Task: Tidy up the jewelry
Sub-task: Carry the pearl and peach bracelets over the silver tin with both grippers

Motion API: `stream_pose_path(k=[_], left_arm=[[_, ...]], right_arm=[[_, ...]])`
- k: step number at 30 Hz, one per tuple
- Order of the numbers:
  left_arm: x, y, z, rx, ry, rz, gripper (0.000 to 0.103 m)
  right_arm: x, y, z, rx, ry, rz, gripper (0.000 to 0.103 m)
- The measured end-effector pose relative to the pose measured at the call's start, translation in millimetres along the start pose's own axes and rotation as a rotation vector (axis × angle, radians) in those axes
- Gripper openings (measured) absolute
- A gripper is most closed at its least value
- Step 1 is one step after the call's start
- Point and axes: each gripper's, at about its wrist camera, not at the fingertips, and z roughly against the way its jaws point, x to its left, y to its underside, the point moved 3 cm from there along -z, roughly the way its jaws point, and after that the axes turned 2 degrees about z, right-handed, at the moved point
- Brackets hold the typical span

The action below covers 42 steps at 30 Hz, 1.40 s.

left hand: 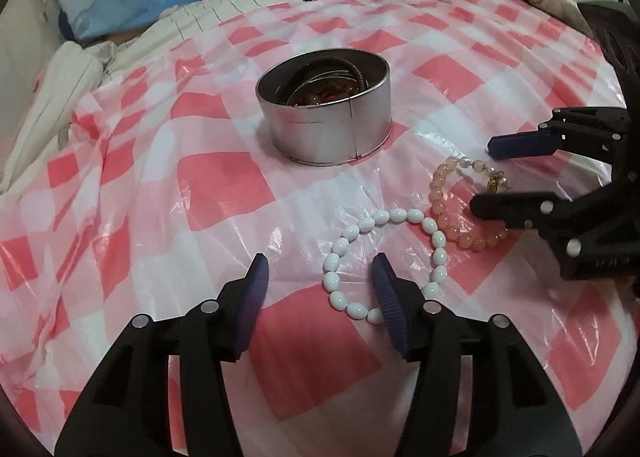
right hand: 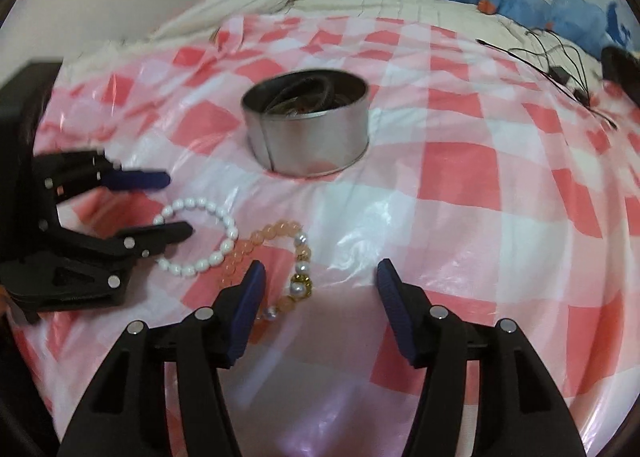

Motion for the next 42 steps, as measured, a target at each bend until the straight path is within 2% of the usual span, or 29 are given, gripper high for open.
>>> stream_pose_path(k=[1,2,3,4,5,6,7,11,14,18,25,42], left_arm=[[-1.1,0.0,0.4,-0.001,0.002,-0.009,0.046],[-3.0,-0.5,1.2,-0.001,0.027,-0.014,0.03],[-4.8,-1.3,1.7,-0.001,0.034,-0.014,0.021],[-7.2,-1.5,2.7,-0.002,0.037,-0.019,0.008],[-8.1,-1.6,3.9,-0.002,0.062,-0.011,0.007],[-6.5,-2.9,7.1,-0.011,0.138,0.035,0.007],[-5.5,-4.2,10.1,-0.022,0.183,0.065,0.007],[0.1,-8.3,21.7,-0.076,0.292,0.15,0.007],[4.6,-12.2,34.4,-0.133,0.349,0.198,0.007],[6.9,-20.7,49.2,-0.186,0.372,0.212,0.007],[11.3,-35.4,61.9,-0.226,0.357,0.216,0.007],[30.4,-91.4,64.8,-0.292,0.35,0.237,0.007]], right_arm=[[1.7,1.1,-0.2,0.005,-0.027,0.002,0.042],[0.2,1.5,-0.1,0.007,-0.079,-0.027,0.024],[-4.8,1.5,0.7,0.006,-0.148,-0.078,0.008],[-8.7,1.2,1.8,0.0,-0.207,-0.125,0.008],[-16.0,1.4,4.7,-0.019,-0.296,-0.197,0.008],[-22.7,1.3,8.2,-0.041,-0.368,-0.257,0.008],[-28.2,0.9,11.8,-0.063,-0.423,-0.303,0.008],[-40.6,-1.8,26.4,-0.154,-0.561,-0.399,0.008],[-41.3,-5.8,37.6,-0.2,-0.536,-0.388,0.008],[-44.5,-7.3,44.3,-0.239,-0.544,-0.408,0.008],[-43.9,-20.7,58.8,-0.317,-0.546,-0.378,0.008],[-55.4,-76.5,59.4,-0.376,-0.554,-0.337,0.008]])
